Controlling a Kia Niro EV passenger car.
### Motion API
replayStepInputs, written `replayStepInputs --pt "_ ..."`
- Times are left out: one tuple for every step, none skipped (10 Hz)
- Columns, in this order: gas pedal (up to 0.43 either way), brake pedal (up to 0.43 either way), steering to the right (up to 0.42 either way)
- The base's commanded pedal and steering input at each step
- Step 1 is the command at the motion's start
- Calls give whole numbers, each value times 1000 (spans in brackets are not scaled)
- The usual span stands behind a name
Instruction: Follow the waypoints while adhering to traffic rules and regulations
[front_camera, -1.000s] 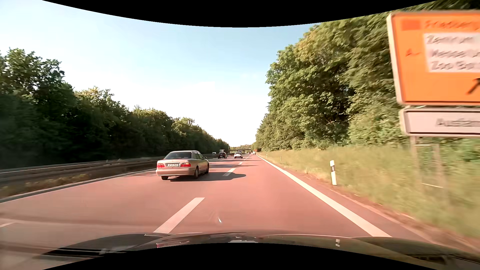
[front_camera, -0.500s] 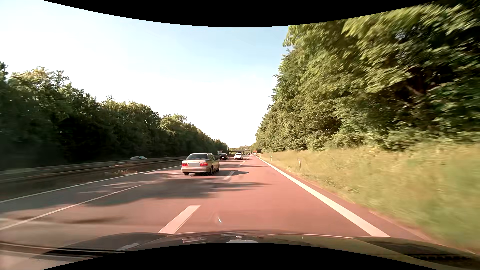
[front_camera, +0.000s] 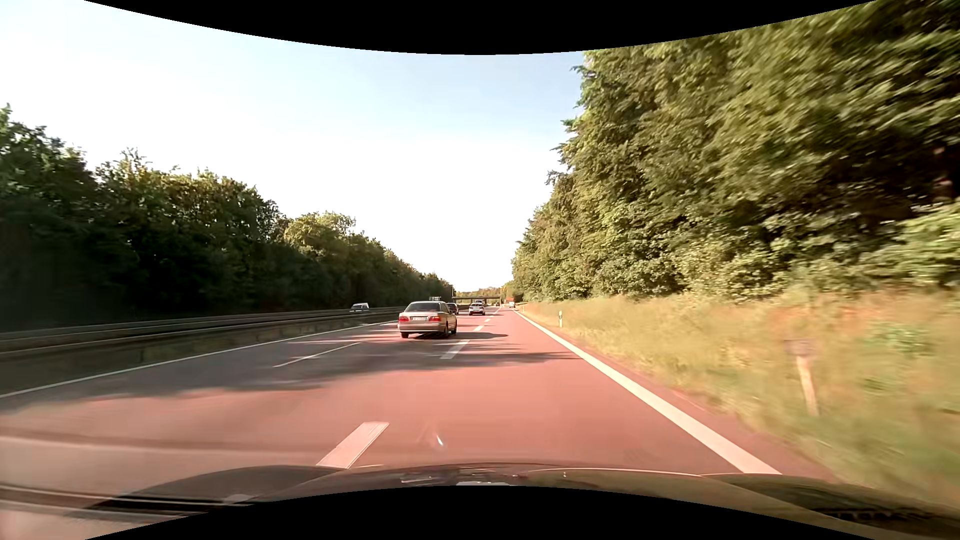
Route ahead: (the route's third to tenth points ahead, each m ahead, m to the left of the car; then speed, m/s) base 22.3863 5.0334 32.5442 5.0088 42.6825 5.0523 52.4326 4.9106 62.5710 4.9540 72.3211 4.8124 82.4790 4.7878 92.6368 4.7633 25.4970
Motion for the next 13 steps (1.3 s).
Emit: replayStepInputs --pt "157 6 0" --pt "157 6 0" --pt "157 6 -1" --pt "157 6 -1" --pt "157 6 -1" --pt "157 6 -1" --pt "157 6 -1" --pt "157 6 -2" --pt "157 6 -3" --pt "157 6 -3" --pt "157 6 -3" --pt "157 6 -1" --pt "157 6 1"
